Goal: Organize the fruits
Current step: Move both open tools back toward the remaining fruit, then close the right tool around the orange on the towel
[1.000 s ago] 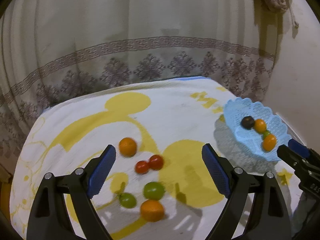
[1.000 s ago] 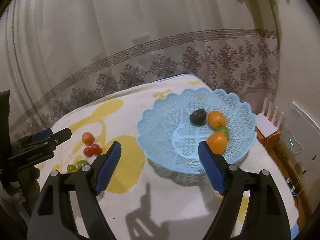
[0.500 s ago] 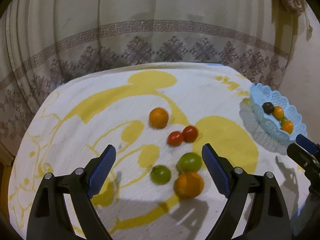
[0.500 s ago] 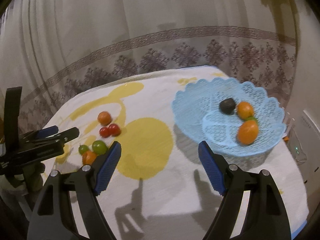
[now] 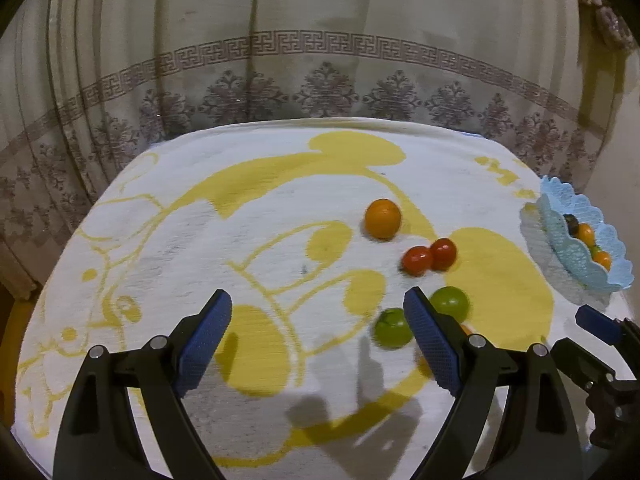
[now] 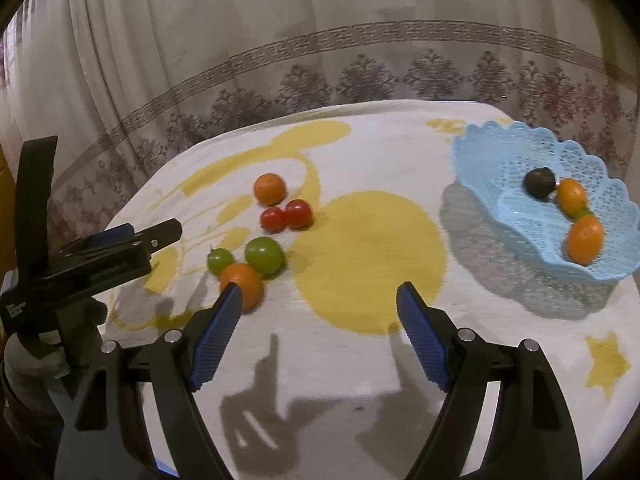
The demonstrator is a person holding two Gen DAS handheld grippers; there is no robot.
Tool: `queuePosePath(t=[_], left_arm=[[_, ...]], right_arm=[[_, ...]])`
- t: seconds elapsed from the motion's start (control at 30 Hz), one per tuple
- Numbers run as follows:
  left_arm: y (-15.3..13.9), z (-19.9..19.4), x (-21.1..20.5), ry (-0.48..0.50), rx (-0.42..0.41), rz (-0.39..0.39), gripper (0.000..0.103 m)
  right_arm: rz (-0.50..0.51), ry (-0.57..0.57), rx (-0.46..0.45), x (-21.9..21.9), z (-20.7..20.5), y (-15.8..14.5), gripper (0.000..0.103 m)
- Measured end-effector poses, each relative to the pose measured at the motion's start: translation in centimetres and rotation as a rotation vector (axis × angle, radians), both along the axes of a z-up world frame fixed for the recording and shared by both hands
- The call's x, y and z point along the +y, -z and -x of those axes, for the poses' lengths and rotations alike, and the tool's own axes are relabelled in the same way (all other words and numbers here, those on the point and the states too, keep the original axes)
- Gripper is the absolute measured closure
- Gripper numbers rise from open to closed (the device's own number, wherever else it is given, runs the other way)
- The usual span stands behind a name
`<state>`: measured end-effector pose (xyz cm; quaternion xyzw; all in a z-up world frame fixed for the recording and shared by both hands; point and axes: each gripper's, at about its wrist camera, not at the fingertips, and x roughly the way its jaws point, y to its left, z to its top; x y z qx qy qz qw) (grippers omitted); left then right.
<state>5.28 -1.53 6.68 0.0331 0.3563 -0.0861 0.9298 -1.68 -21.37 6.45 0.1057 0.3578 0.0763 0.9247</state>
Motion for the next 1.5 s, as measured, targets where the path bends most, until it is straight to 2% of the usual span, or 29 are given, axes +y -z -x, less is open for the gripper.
queuePosePath(t=[0.17, 0.4, 0.63, 0.7, 0.97, 1.07, 1.33, 1.5], left_arm=[[0.4, 0.1, 0.8, -0.022, -0.012, -0.021, 0.016], [0.8, 0.0, 2.2, -0.047, -0.009, -0.005, 0.016], [1.2, -0.2, 2.7, -0.049, 0.000, 0.014, 0.016], [1.3, -0.2, 2.7, -0.046, 0.001, 0.015, 0.016], [1.6, -0.4, 2.9, -0.048, 0.012, 0.022, 0.016], [1.8, -0.5, 2.9, -0.047, 0.018, 0.023, 0.016], [2.5, -0.2, 1.4, -0.007, 0.026, 0.008, 0.016], [2.8, 0.2, -0.1, 0.036, 0.023, -0.014, 0.016]], right_arm=[[0.009, -0.050, 0.023, 1.9, -0.9, 0.4, 0.024], [-0.028, -0.098, 0.099, 3.7, -2.6, 1.7, 0.038], [-0.013, -0.133, 0.113, 5.6, -3.5, 2.0, 0.043], [-0.007, -0.142, 0.113, 6.0, -3.8, 2.1, 0.049], [0.006, -0.163, 0.130, 7.2, -5.2, 2.7, 0.059], [0.018, -0.165, 0.138, 7.5, -5.7, 3.1, 0.068], [0.036, -0.158, 0.115, 6.8, -4.5, 2.9, 0.069], [0.023, -0.097, 0.113, 4.4, -3.4, 2.8, 0.069]])
